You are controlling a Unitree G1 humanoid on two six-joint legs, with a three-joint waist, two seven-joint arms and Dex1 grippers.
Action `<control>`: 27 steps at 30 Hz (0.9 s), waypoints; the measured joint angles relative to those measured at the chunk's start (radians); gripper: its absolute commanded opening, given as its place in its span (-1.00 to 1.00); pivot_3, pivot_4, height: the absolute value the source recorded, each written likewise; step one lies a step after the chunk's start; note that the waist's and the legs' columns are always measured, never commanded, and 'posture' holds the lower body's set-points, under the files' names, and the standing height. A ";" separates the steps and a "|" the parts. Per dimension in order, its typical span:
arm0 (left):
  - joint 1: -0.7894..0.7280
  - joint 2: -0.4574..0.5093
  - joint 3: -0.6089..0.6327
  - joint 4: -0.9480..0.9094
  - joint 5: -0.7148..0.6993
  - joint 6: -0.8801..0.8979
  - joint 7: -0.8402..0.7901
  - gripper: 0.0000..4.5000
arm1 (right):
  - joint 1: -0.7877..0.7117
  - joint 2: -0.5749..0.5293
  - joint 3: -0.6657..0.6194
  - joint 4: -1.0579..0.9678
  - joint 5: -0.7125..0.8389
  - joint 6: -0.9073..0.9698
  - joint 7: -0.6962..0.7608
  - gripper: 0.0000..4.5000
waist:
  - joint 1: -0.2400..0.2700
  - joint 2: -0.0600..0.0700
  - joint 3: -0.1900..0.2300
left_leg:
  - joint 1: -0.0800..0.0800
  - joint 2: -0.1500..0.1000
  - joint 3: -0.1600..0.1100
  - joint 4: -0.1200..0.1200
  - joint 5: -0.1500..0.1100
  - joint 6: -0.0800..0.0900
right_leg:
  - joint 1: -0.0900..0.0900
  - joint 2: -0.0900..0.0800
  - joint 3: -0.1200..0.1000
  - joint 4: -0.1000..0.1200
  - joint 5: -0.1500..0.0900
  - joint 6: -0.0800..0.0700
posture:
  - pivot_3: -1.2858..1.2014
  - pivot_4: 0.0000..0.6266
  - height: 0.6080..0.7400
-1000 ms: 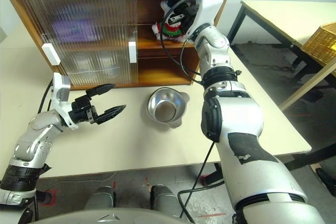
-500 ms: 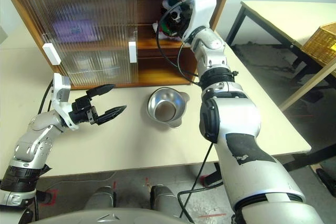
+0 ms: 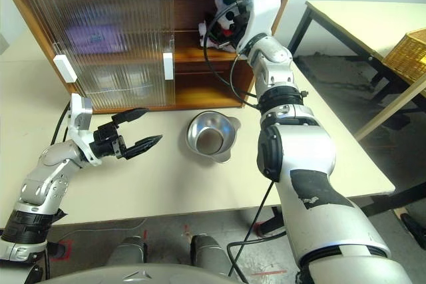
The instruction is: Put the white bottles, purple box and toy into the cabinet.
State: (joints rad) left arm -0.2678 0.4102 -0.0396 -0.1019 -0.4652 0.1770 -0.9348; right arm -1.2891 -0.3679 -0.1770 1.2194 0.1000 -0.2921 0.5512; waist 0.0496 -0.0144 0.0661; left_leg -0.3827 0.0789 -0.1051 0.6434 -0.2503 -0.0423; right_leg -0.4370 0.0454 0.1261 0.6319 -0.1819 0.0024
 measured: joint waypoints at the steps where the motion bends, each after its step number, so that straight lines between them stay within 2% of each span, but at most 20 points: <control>1: 0.000 0.000 0.000 0.000 0.000 0.000 0.000 1.00 | 0.005 -0.003 0.000 -0.006 0.000 0.000 0.004 0.99 | 0.000 0.000 0.000 | 0.000 0.000 0.000 0.000 0.000 0.000 | 0.000 0.000 0.000 0.000 0.000 0.000 | 0.11 -0.74 1.00; 8: 0.000 -0.010 -0.005 0.000 -0.001 0.001 -0.002 1.00 | 0.062 -0.031 0.000 -0.041 0.001 0.015 0.009 0.99 | -0.001 0.000 0.000 | 0.000 0.000 0.001 0.000 0.000 0.001 | 0.000 0.000 0.000 0.000 0.000 0.000 | 0.09 -0.75 1.00; 19: -0.008 -0.021 -0.020 0.003 0.000 -0.001 -0.005 1.00 | 0.063 -0.027 0.001 -0.080 0.001 0.026 0.019 0.99 | -0.003 0.000 0.000 | 0.000 0.000 0.001 0.000 0.000 0.001 | 0.000 0.000 0.000 0.000 0.000 0.000 | 0.10 -0.75 1.00; 23: -0.008 -0.021 -0.020 0.003 0.000 -0.003 -0.005 1.00 | 0.069 -0.028 0.001 -0.150 0.006 0.050 0.028 0.99 | -0.003 0.000 0.000 | 0.000 0.000 0.001 0.001 0.000 0.001 | 0.000 0.000 0.000 0.000 0.000 0.000 | 0.09 -0.75 1.00; 27: -0.008 -0.021 -0.020 0.004 0.000 -0.005 -0.006 1.00 | 0.131 -0.029 0.001 -0.311 0.024 0.111 0.037 0.99 | -0.003 0.000 0.000 | 0.000 0.000 0.001 0.001 0.001 0.001 | 0.000 0.001 -0.001 0.000 0.000 0.000 | 0.09 -0.76 1.00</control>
State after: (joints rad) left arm -0.2758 0.3892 -0.0595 -0.0980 -0.4653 0.1722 -0.9403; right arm -1.1579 -0.3972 -0.1761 0.9083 0.1236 -0.1809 0.5882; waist 0.0463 -0.0144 0.0661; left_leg -0.3825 0.0789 -0.1037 0.6447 -0.2498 -0.0414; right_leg -0.4367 0.0459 0.1254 0.6321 -0.1814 0.0024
